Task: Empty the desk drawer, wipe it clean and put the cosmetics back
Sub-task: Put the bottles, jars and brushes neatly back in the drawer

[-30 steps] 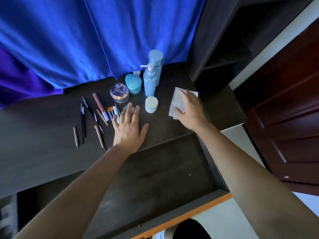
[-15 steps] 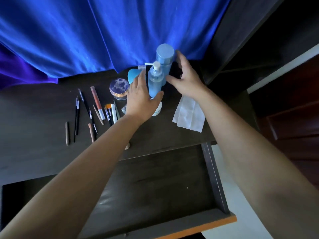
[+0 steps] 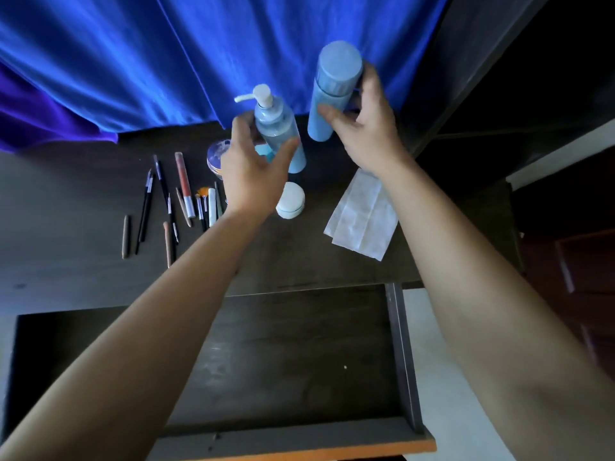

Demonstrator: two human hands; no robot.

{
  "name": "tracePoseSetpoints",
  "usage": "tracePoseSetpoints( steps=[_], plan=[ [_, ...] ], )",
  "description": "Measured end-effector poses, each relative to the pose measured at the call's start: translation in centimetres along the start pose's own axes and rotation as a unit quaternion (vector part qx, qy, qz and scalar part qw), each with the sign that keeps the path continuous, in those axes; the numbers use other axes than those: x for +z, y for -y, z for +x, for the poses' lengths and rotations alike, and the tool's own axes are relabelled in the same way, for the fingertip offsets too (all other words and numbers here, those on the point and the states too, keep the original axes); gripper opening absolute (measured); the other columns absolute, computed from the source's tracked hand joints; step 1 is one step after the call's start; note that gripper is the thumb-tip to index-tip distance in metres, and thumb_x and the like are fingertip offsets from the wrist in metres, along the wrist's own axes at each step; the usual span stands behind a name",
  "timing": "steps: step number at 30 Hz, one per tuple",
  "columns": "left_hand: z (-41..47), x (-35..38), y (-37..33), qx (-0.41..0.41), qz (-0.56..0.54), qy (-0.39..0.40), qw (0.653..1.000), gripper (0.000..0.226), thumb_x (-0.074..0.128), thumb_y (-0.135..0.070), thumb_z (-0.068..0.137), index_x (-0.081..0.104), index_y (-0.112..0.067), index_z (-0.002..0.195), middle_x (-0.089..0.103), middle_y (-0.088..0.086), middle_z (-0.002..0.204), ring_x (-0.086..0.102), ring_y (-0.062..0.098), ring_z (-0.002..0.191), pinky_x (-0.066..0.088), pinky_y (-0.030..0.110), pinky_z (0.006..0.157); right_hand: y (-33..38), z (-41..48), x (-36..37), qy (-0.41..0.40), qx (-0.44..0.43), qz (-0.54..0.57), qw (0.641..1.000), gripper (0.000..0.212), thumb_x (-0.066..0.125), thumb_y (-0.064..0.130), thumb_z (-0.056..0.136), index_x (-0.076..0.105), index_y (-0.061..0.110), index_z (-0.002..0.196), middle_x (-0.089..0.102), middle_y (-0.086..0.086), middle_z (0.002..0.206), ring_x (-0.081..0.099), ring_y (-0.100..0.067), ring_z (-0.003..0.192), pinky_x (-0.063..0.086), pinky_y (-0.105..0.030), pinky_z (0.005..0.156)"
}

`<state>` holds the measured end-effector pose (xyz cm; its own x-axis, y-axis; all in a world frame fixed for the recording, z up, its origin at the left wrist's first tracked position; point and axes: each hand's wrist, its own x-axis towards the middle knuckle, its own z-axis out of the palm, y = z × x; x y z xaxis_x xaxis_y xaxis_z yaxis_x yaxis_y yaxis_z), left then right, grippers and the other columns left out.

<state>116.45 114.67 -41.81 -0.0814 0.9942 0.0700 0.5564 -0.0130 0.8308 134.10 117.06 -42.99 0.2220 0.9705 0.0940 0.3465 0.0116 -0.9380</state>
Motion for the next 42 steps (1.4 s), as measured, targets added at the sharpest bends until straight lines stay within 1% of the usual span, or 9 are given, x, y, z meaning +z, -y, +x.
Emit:
tracePoseSetpoints(
  steps=[4, 7, 12, 15, 20, 29, 32, 36, 42],
  plan=[
    [-3.4, -3.4, -2.7, 0.014, -0.049, -0.001, 0.999, 0.052, 0.077, -0.035, 0.078, 0.054, -0.015, 0.121, 0.063, -0.012, 0.102, 0.059, -0.001, 0.083, 0.046, 0.012, 0.074, 4.3, -3.9, -2.2, -0.087, -0.027, 0.018, 0.996, 0.069, 0.073, 0.023, 0.087, 0.037, 0.003, 0.142, 0.052, 0.008, 0.130, 0.055, -0.013, 0.124, 0.048, -0.036, 0.104],
    [-7.8, -5.9, -3.1, 0.026, -0.048, 0.037, 0.998, 0.050, 0.078, -0.032, 0.079, 0.055, -0.017, 0.120, 0.063, -0.014, 0.096, 0.058, -0.008, 0.074, 0.045, 0.008, 0.071, 6.1, -8.9, -3.4, -0.102, -0.022, 0.028, 0.994, 0.071, 0.073, 0.029, 0.086, 0.037, 0.004, 0.142, 0.053, -0.002, 0.135, 0.055, -0.014, 0.126, 0.050, -0.041, 0.103],
    [-16.0, -8.5, -0.4, 0.018, -0.063, 0.116, 0.991, 0.054, 0.079, -0.029, 0.078, 0.053, -0.022, 0.124, 0.067, -0.015, 0.108, 0.065, -0.004, 0.091, 0.052, 0.017, 0.083, 5.7, -20.6, -3.4, -0.103, 0.034, -0.009, 0.994, 0.067, 0.071, 0.037, 0.088, 0.038, 0.015, 0.142, 0.056, 0.000, 0.137, 0.056, -0.012, 0.126, 0.048, -0.043, 0.105],
    [-21.3, -9.3, 2.2, -0.006, -0.067, 0.158, 0.985, 0.057, 0.081, -0.028, 0.077, 0.045, -0.026, 0.122, 0.063, -0.018, 0.116, 0.063, -0.001, 0.101, 0.052, 0.018, 0.087, 4.1, -27.6, -2.9, -0.075, 0.096, -0.031, 0.992, 0.067, 0.066, 0.045, 0.089, 0.032, 0.023, 0.143, 0.054, 0.001, 0.139, 0.054, -0.012, 0.128, 0.049, -0.046, 0.105],
    [-27.0, -7.9, 8.2, -0.114, -0.025, 0.239, 0.964, 0.051, 0.081, -0.036, 0.075, 0.048, -0.030, 0.114, 0.068, -0.018, 0.102, 0.068, 0.002, 0.088, 0.056, 0.035, 0.086, -1.1, -34.9, -1.7, 0.019, 0.202, -0.099, 0.974, 0.065, 0.062, 0.039, 0.095, 0.028, 0.025, 0.147, 0.051, 0.000, 0.142, 0.054, -0.015, 0.127, 0.047, -0.045, 0.105],
    [-29.4, -3.3, 13.7, -0.189, 0.079, 0.239, 0.949, 0.040, 0.075, -0.043, 0.078, 0.055, -0.022, 0.105, 0.066, -0.012, 0.087, 0.066, 0.013, 0.082, 0.051, 0.032, 0.077, -7.0, -36.4, 0.4, 0.155, 0.324, -0.221, 0.907, 0.075, 0.056, 0.046, 0.097, 0.017, 0.022, 0.155, 0.054, -0.010, 0.140, 0.056, -0.029, 0.122, 0.047, -0.043, 0.098],
    [-29.3, -1.9, 14.1, -0.222, 0.084, 0.240, 0.941, 0.044, 0.073, -0.047, 0.079, 0.057, -0.020, 0.110, 0.064, -0.012, 0.082, 0.063, 0.016, 0.083, 0.048, 0.031, 0.074, -8.1, -36.2, 0.4, 0.181, 0.338, -0.262, 0.886, 0.076, 0.057, 0.049, 0.095, 0.020, 0.018, 0.154, 0.056, -0.013, 0.134, 0.058, -0.031, 0.116, 0.049, -0.043, 0.093],
    [-29.9, -0.4, 14.4, -0.234, 0.098, 0.263, 0.931, 0.051, 0.071, -0.052, 0.079, 0.058, -0.021, 0.117, 0.069, -0.006, 0.092, 0.064, 0.017, 0.089, 0.046, 0.028, 0.074, -8.4, -36.6, 0.6, 0.199, 0.339, -0.335, 0.856, 0.076, 0.056, 0.047, 0.097, 0.022, 0.011, 0.154, 0.047, -0.019, 0.140, 0.053, -0.035, 0.123, 0.045, -0.042, 0.095],
    [-31.7, 0.4, 13.7, -0.229, 0.097, 0.307, 0.919, 0.054, 0.071, -0.030, 0.083, 0.051, -0.023, 0.134, 0.068, -0.006, 0.107, 0.062, 0.006, 0.085, 0.042, 0.019, 0.077, -7.3, -39.2, -0.1, 0.199, 0.278, -0.361, 0.868, 0.079, 0.060, 0.033, 0.096, 0.013, 0.013, 0.156, 0.038, -0.017, 0.145, 0.056, -0.033, 0.119, 0.048, -0.039, 0.091]
  ],
)
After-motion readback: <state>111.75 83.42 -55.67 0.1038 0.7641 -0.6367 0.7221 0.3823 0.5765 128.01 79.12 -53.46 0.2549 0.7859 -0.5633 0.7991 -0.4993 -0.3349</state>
